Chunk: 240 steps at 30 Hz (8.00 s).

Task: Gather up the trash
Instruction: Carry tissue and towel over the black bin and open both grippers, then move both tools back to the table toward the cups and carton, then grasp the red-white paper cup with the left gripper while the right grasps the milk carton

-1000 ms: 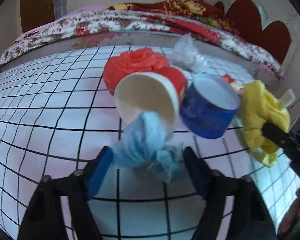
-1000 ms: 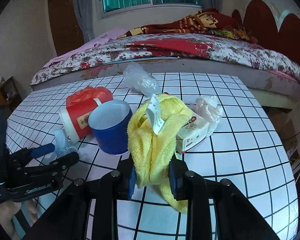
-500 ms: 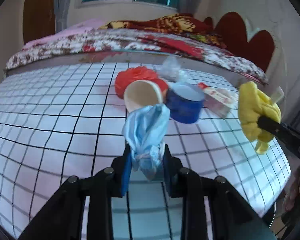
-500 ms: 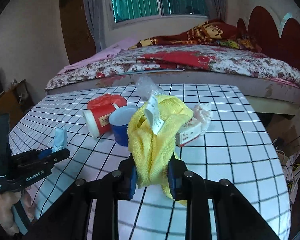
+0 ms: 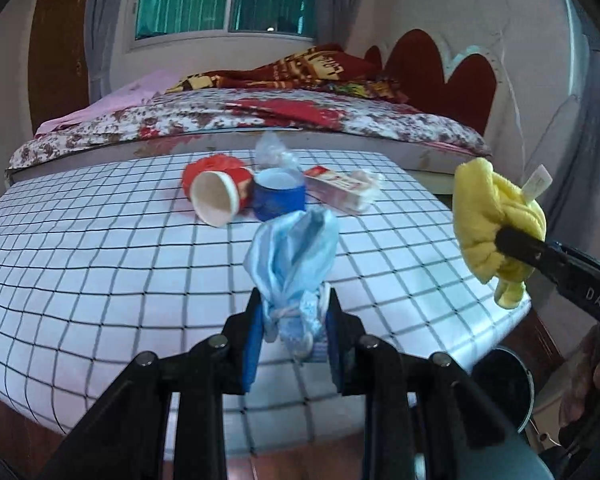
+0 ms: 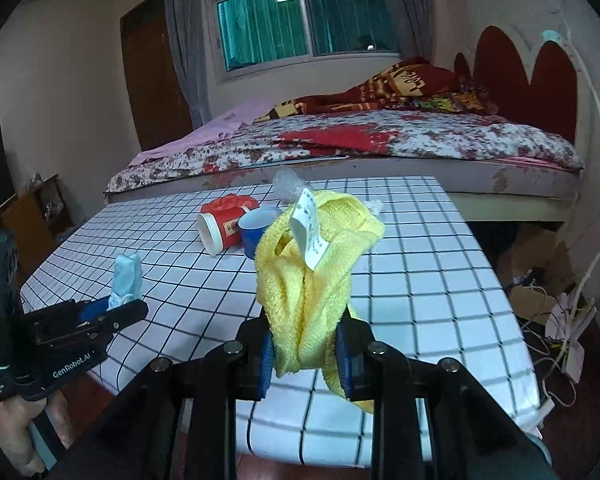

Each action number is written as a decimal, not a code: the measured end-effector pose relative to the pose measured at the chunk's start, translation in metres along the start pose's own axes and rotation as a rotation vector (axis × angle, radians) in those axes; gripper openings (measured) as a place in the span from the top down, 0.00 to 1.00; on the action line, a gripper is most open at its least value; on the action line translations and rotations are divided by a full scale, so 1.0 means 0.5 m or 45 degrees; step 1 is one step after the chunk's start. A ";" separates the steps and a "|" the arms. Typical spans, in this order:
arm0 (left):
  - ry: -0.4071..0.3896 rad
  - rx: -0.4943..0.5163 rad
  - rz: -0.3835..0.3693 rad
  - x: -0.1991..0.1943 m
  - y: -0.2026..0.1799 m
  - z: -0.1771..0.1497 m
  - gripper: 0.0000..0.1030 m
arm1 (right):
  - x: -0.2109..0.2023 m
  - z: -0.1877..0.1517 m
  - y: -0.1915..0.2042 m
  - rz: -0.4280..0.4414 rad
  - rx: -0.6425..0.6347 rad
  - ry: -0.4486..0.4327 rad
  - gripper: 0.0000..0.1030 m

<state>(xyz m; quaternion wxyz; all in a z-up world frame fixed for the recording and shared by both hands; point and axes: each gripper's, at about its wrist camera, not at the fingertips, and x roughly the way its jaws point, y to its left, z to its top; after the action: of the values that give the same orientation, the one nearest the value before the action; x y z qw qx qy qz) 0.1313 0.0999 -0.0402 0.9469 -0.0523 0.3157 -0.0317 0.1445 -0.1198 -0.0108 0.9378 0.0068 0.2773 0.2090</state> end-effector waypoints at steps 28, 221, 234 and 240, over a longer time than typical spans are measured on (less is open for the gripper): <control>-0.025 0.252 -0.351 -0.046 -0.341 -0.070 0.72 | -0.307 -0.159 -0.247 -0.275 0.236 -0.097 0.73; 0.172 0.112 -0.112 0.327 0.207 0.152 0.47 | 0.565 0.136 -0.023 0.113 -0.195 0.426 0.46; 0.033 0.143 -0.032 0.198 0.165 0.122 0.60 | 0.409 0.116 0.008 0.035 -0.249 0.257 0.49; -0.014 0.144 -0.010 0.121 0.125 0.088 0.60 | 0.291 0.085 -0.003 0.019 -0.201 0.199 0.48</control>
<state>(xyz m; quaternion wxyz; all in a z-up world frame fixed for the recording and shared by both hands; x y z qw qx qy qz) 0.2080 0.1597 -0.0486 0.9499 -0.0002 0.3080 -0.0530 0.2778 -0.0595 -0.0503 0.9093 -0.0813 0.3322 0.2371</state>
